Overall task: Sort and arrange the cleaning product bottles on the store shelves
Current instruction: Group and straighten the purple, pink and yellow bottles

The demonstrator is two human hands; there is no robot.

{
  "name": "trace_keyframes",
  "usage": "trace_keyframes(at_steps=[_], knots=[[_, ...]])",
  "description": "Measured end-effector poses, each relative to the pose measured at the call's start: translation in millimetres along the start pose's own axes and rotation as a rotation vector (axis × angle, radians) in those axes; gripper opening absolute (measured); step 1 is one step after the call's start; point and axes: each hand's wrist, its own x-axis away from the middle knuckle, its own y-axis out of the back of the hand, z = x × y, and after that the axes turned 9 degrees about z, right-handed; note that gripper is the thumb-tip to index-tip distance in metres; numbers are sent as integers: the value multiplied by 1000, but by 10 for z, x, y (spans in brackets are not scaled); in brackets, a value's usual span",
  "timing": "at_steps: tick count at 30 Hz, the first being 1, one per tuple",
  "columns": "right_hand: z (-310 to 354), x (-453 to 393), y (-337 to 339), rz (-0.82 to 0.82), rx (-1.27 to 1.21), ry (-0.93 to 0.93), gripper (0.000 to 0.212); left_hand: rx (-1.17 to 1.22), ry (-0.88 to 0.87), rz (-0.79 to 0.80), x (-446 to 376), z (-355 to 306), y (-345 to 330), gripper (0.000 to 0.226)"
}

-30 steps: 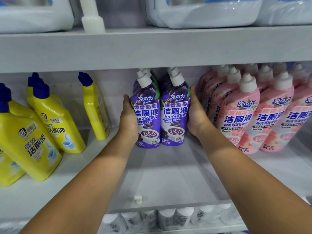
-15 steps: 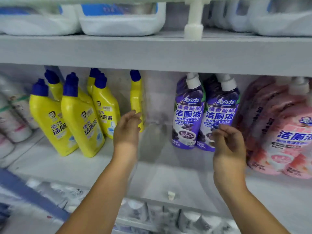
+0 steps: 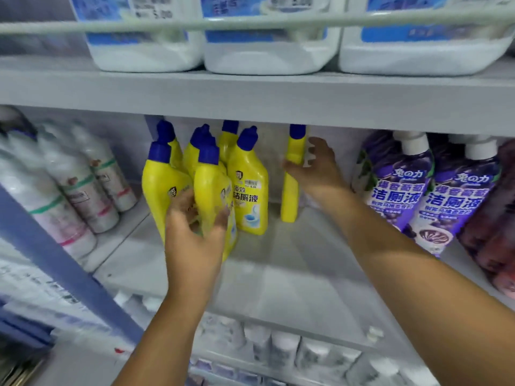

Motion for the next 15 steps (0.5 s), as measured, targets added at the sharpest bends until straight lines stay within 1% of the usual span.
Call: trace_keyframes(at_steps=[3,5,6,8,11,13,15], knots=[[-40,-87,-127,22,23,-11,71,-5,12,124,-74,173,18,40],[-83,-136,-195,2,44,-68,76,-31,32,157,-122,318,41,38],[-113,-171,-216,3,76,-107,73,-44,33,163,-143,389,53,37],[-172,-214,-223,28,123,-180,60,-86,26,178,-169,479,72,36],[-184,-154,-175,9,127,-241,46,-94,12,263,-216,585,122,47],[-119,-25,-126,16,139,-248,37,-44,42,339,-257,652,160,54],[-16,160,-86,16,129,-224,29,-6,61,383,-280,711,177,53]])
